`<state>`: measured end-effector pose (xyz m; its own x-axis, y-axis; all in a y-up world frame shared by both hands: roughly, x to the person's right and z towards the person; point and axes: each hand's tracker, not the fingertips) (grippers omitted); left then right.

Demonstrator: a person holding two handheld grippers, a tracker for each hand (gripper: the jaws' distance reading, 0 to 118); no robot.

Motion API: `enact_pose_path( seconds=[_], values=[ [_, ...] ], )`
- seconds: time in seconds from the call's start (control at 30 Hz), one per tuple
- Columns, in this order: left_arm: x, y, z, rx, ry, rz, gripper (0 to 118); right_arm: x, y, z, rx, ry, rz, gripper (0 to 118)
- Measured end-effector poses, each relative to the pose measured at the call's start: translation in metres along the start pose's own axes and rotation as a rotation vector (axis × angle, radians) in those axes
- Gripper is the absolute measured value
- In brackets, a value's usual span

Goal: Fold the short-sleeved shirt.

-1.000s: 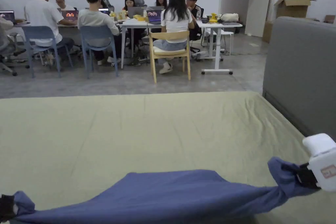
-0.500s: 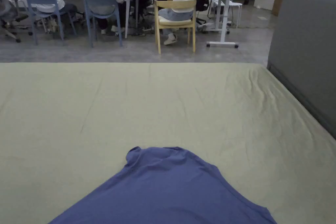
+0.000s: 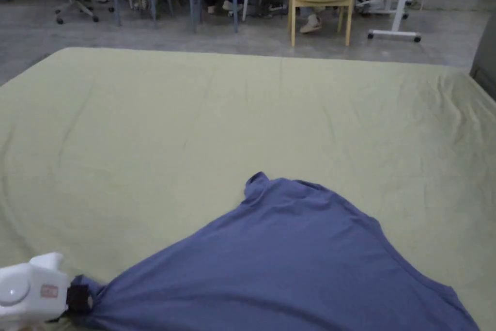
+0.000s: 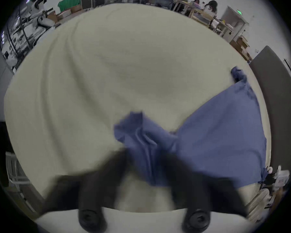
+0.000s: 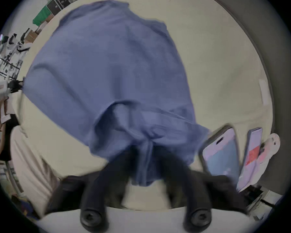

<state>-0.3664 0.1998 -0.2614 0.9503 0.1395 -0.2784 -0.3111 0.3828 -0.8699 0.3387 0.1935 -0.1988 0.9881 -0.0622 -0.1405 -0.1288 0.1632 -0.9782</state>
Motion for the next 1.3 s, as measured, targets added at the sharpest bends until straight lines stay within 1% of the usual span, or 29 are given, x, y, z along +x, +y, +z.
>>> enact_pose_path(
  seconds=[0.03,0.07,0.1,0.17,0.2,0.27,0.3,0.33,0.37,0.4,0.43,0.47,0.5,0.6,0.67,0.7,0.73,0.77,0.8,0.9,0.97,1.0,1.03,1.07,1.1,1.13,1.2,1.23,1.3],
  values=[
    [-0.002,0.002,0.021,0.12,-0.007,-0.023,113,-0.003,0.002,0.029,0.078,-0.002,0.03,95],
    [-0.005,0.0,0.047,0.27,-0.062,-0.017,118,-0.006,0.004,0.055,0.171,-0.022,0.057,118],
    [-0.005,-0.005,0.08,0.43,-0.151,-0.019,118,-0.01,0.007,0.085,0.287,-0.059,0.066,117],
    [-0.007,-0.013,0.11,0.416,-0.134,0.052,118,-0.016,0.017,0.137,0.425,-0.081,0.06,118],
    [-0.007,-0.019,0.122,0.417,-0.148,0.061,118,-0.045,0.019,0.168,0.482,-0.044,0.041,118],
    [-0.004,-0.04,0.113,0.395,-0.139,0.065,118,-0.063,0.027,0.188,0.585,0.054,0.005,118],
    [-0.002,-0.051,0.109,0.345,-0.116,0.073,118,-0.057,0.033,0.172,0.611,0.127,-0.034,118],
    [0.001,-0.06,0.103,0.304,-0.1,0.065,118,-0.058,0.036,0.162,0.622,0.178,-0.051,115],
    [0.007,-0.071,0.105,0.259,-0.073,0.056,91,-0.068,0.039,0.151,0.617,0.222,-0.051,91],
    [0.01,-0.082,0.099,0.233,-0.014,0.061,25,-0.081,0.042,0.141,0.593,0.194,-0.055,37],
    [0.012,-0.09,0.093,0.213,0.008,0.074,0,-0.093,0.044,0.133,0.585,0.18,-0.055,2],
    [0.012,-0.096,0.083,0.177,0.03,0.068,0,-0.099,0.047,0.113,0.571,0.168,-0.036,2],
    [0.008,-0.101,0.079,0.187,0.003,0.118,0,-0.108,0.048,0.104,0.561,0.176,-0.037,2],
    [-0.004,-0.097,0.059,0.158,-0.032,0.12,0,-0.133,0.053,0.091,0.503,0.272,0.051,2],
    [-0.001,-0.092,0.061,0.166,-0.018,0.114,0,-0.143,0.059,0.089,0.499,0.248,0.093,2],
    [-0.003,-0.084,0.058,0.198,-0.008,0.109,22,-0.147,0.063,0.089,0.495,0.234,0.127,2],
    [-0.003,-0.074,0.052,0.212,0.023,0.103,81,-0.152,0.063,0.088,0.5,0.225,0.139,2],
    [0.0,-0.063,0.039,0.181,0.038,0.102,118,-0.154,0.065,0.087,0.497,0.226,0.147,2],
    [0.001,-0.053,0.034,0.252,0.045,0.081,118,-0.155,0.068,0.085,0.49,0.233,0.152,2],
    [0.007,-0.025,0.005,0.21,0.046,0.084,118,-0.157,0.075,0.074,0.462,0.235,0.149,2],
    [0.015,-0.015,-0.017,0.189,0.114,0.02,118,-0.155,0.08,0.067,0.443,0.224,0.133,2],
    [0.02,-0.012,-0.028,0.156,0.149,-0.017,116,-0.153,0.083,0.063,0.435,0.221,0.128,2],
    [0.026,-0.011,-0.036,0.137,0.177,-0.037,100,-0.15,0.087,0.059,0.427,0.213,0.126,2],
    [0.032,-0.013,-0.041,0.13,0.18,-0.055,28,-0.146,0.093,0.056,0.414,0.19,0.126,2],
    [0.035,-0.016,-0.044,0.145,0.157,-0.039,1,-0.142,0.101,0.052,0.403,0.154,0.137,2],
    [0.039,-0.019,-0.041,0.164,0.074,0.018,1,-0.135,0.111,0.048,0.401,0.114,0.151,2],
    [0.053,-0.022,-0.029,0.163,0.144,-0.052,1,-0.125,0.14,0.045,0.405,0.069,0.181,2],
    [0.054,-0.026,-0.024,0.183,0.127,-0.058,1,-0.12,0.158,0.043,0.409,0.064,0.186,2],
    [0.046,-0.021,-0.02,0.162,0.045,0.029,1,-0.105,0.207,0.03,0.421,0.081,0.208,6]
  ],
)
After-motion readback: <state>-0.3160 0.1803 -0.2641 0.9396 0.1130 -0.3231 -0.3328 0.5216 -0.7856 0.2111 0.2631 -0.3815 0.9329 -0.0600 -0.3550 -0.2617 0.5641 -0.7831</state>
